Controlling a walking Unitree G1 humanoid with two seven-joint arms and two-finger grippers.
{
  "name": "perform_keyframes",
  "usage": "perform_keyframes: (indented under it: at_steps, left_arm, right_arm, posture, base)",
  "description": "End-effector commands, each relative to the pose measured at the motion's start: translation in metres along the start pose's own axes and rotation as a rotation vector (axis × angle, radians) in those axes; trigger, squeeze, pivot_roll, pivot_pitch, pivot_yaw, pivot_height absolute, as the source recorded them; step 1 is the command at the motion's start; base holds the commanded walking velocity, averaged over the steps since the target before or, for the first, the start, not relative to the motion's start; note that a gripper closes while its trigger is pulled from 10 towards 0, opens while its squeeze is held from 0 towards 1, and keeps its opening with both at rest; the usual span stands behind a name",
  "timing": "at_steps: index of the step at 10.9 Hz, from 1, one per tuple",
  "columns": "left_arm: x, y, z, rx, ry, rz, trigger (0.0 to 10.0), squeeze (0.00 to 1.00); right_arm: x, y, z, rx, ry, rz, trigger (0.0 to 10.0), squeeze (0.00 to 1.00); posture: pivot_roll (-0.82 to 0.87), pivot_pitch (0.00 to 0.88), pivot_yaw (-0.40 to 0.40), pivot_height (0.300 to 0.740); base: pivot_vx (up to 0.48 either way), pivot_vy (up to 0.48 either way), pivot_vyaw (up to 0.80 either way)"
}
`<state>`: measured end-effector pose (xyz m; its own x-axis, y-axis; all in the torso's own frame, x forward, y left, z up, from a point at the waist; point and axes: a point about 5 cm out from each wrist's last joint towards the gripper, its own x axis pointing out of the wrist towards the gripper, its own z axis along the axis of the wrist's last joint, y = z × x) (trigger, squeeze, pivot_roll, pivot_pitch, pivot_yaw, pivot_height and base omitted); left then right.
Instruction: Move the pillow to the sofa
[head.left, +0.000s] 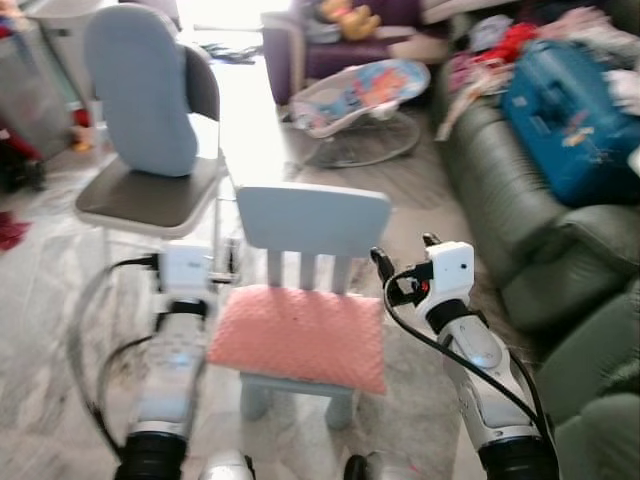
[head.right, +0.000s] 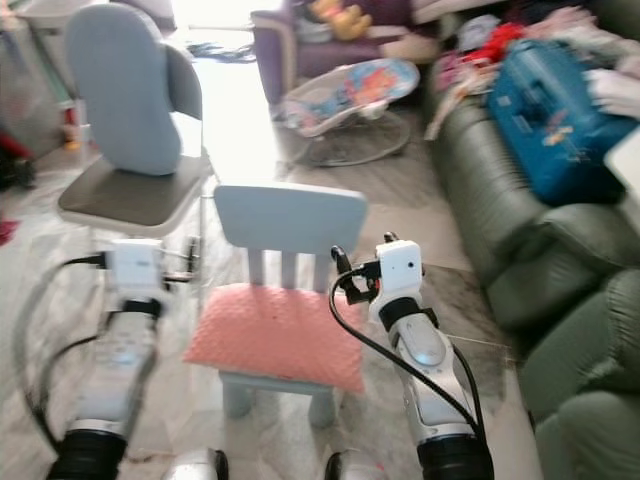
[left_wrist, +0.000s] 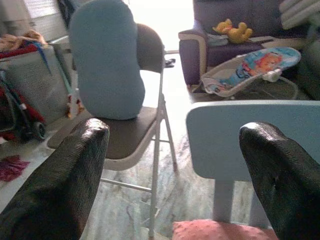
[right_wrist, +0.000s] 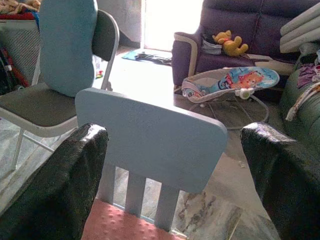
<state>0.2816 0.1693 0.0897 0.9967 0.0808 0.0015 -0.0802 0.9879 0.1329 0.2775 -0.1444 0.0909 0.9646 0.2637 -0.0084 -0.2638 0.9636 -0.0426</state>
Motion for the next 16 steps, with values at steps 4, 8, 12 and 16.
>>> perform_keyframes:
  at_steps: [4, 8, 12, 16]
  left_arm:
    - [-0.025, 0.019, -0.012, 0.063, 0.042, -0.05, 10.0, 0.0]
    - [-0.041, 0.035, -0.022, 0.095, 0.093, -0.075, 10.0, 0.0]
    - [-0.035, 0.027, -0.016, 0.092, 0.076, -0.1, 10.0, 0.0]
    - [-0.036, 0.023, -0.016, 0.083, 0.082, -0.098, 10.0, 0.0]
  right_arm:
    - [-0.032, -0.018, -0.011, 0.07, 0.031, -0.16, 10.0, 0.0]
    - [-0.055, -0.029, -0.026, 0.085, 0.099, -0.252, 10.0, 0.0]
    - [-0.05, -0.015, -0.027, 0.101, 0.102, -0.196, 10.0, 0.0]
    - [-0.048, -0.014, -0.026, 0.101, 0.1, -0.19, 10.0, 0.0]
  posture:
    - [0.02, 0.088, -0.048, 0.74]
    - [0.03, 0.087, -0.041, 0.74]
    - [0.03, 0.085, -0.036, 0.74]
    - [0.02, 0.095, -0.036, 0.705]
  base:
    - [0.0, 0.0, 0.0]
    - [0.0, 0.0, 0.0]
    - [0.0, 0.0, 0.0]
    - [0.0, 0.0, 0.0]
